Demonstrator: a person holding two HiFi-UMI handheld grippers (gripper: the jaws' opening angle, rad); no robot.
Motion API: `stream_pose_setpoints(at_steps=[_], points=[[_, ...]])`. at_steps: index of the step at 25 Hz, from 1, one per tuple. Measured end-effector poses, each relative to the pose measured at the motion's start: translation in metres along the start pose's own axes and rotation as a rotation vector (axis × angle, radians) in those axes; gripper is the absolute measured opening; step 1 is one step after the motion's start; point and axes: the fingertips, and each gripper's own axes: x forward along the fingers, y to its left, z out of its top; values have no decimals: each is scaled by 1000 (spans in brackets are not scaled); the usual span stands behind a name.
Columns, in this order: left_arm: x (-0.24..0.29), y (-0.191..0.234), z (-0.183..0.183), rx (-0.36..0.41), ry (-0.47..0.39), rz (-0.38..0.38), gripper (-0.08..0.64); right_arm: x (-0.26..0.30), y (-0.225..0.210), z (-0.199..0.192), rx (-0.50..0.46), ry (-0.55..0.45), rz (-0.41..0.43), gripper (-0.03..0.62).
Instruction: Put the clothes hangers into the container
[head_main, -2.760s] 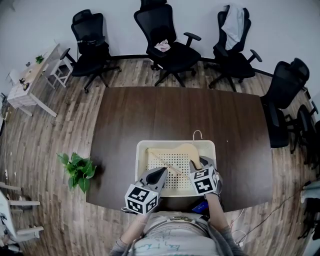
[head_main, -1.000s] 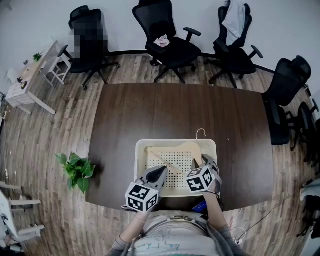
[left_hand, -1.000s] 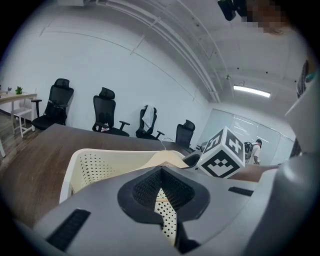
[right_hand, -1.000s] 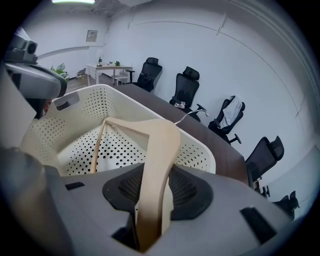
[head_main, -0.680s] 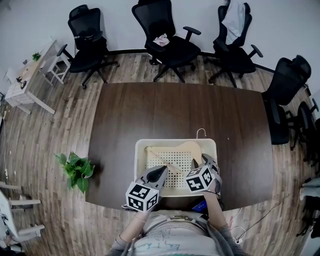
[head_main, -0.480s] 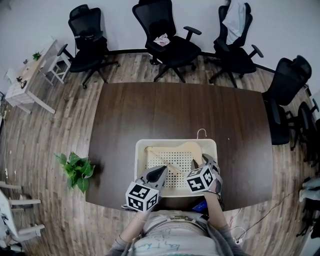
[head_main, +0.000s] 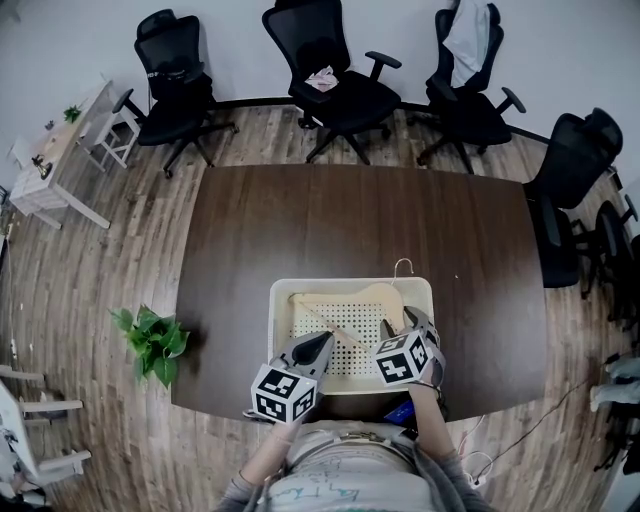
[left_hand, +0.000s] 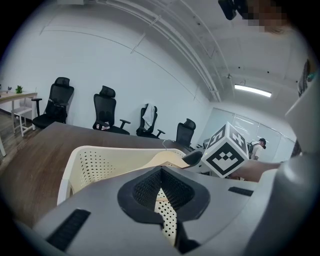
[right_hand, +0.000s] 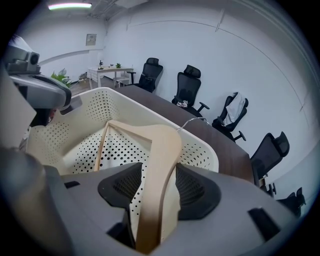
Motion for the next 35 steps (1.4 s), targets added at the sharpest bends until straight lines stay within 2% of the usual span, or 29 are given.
stream_pose_setpoints(at_steps=[18,35], points=[[3,0,-3,8,12,-4,11,-13,-5,3,45,-41,18,229],[-1,-11,-8,22,23,-20,11,-36,-2,8,128,-118,84,227]])
